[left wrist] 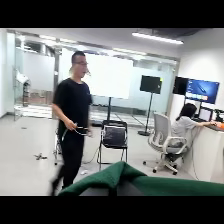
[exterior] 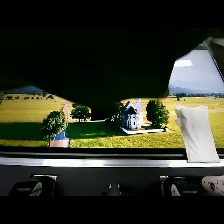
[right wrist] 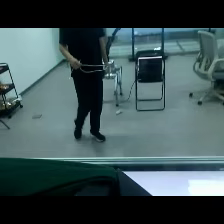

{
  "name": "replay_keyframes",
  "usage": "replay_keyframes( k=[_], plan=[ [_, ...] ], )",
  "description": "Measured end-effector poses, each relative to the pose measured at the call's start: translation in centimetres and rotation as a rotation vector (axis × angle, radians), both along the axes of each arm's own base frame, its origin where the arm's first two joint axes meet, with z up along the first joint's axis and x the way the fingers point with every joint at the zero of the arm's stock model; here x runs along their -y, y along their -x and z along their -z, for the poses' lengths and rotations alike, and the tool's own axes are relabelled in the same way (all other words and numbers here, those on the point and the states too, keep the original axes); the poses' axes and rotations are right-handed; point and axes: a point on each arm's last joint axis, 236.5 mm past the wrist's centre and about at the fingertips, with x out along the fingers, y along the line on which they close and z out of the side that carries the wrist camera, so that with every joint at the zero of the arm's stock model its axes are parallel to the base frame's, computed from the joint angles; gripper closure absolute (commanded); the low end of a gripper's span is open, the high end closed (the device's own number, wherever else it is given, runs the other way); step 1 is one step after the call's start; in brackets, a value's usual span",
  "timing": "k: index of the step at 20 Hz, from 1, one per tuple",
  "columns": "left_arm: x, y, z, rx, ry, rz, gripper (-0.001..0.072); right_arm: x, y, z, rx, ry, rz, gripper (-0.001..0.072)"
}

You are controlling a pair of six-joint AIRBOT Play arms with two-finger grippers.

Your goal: Fold the shirts.

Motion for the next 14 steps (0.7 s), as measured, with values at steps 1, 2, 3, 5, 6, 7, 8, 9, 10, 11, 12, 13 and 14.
replay_keyframes(
  k=[1,2,3,5,6,7,8,9,10,11,12,13,14],
  plan=[
    [-0.2,-0.5,0.4,-0.021,-0.001,-0.007,0.0683,0.2,-0.1,-0.5,0.017,-0.001,0.010,0.0688],
    [-0.3,-1.5,1.4,-0.064,-0.004,-0.013,0.0682,0.4,-0.6,-0.7,0.028,-0.001,0.016,0.0688],
    [-0.6,-2.8,2.9,-0.127,-0.009,-0.020,0.0683,0.6,-1.4,-1.0,0.037,-0.001,0.022,0.0687],
    [-0.8,-6.3,7.6,-0.293,-0.014,-0.020,0.0683,0.9,-4.5,-0.2,0.008,-0.003,0.031,0.0687],
    [-0.9,-8.4,10.9,-0.399,-0.014,-0.016,0.0682,1.0,-6.7,0.8,-0.029,-0.003,0.033,0.0687],
    [-1.0,-10.4,14.5,-0.505,-0.012,-0.010,0.0682,1.1,-9.4,2.3,-0.074,-0.006,0.033,0.0687],
    [-0.9,-12.6,18.7,-0.616,-0.010,-0.003,0.0682,1.2,-12.6,4.3,-0.132,-0.008,0.034,0.0685],
    [-0.8,-14.3,22.6,-0.715,-0.007,0.006,0.0681,1.3,-15.8,6.5,-0.184,-0.012,0.034,0.0685],
    [-0.7,-15.9,26.8,-0.814,-0.003,0.014,0.0682,1.2,-19.2,9.1,-0.244,-0.030,0.030,0.0685],
    [-0.6,-17.4,30.6,-0.894,0.002,0.017,0.0682,1.0,-22.1,11.5,-0.288,-0.071,0.021,0.0685],
    [-0.5,-18.7,34.7,-0.981,0.008,0.022,0.0682,0.7,-25.1,14.0,-0.330,-0.132,0.011,0.0685],
    [-0.3,-19.6,38.2,-1.053,0.018,0.029,0.0682,0.4,-27.5,17.0,-0.385,-0.191,0.004,0.0686],
    [-0.1,-20.5,41.6,-1.125,0.032,0.037,0.0681,-0.1,-29.8,20.4,-0.454,-0.258,-0.004,0.0686]
  ],
)
